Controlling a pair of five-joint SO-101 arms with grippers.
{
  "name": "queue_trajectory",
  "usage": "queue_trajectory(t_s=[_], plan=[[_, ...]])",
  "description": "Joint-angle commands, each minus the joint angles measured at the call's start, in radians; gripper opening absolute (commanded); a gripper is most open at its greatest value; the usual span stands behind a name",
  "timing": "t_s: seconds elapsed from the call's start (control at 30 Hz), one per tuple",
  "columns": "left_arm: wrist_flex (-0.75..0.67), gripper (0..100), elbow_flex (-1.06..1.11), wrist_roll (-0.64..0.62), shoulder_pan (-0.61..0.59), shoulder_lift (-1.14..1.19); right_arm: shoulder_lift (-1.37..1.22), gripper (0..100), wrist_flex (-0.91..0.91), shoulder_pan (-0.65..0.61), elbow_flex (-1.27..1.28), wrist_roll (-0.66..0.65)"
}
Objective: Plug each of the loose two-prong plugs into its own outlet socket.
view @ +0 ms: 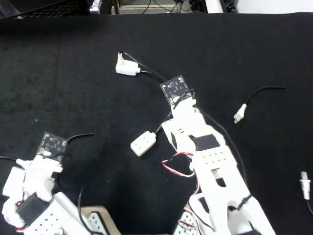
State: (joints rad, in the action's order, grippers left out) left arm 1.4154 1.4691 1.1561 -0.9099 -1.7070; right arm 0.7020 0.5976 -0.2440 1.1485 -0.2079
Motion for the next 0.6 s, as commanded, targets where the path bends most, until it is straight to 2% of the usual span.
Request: queue_trajectory(t_s=[0.0,0.27,0.4,0.57], plan=[[-0.052,23,0.071,-0.049,-0.042,0.126,0.015,29.3,-0.015,0.011,-0.002,-0.003],[-0.153,23,0.047,-0.058,-0.079,0.448,0.015,29.3,-0.015,0.011,-0.002,-0.002],[-0.215,23,0.033,-0.058,-0.088,0.552,0.015,29.3,-0.015,0.011,-0.002,-0.002],[-0.222,23,-0.001,-0.054,-0.081,0.629,0.015,29.3,-0.015,0.011,-0.002,-0.002]])
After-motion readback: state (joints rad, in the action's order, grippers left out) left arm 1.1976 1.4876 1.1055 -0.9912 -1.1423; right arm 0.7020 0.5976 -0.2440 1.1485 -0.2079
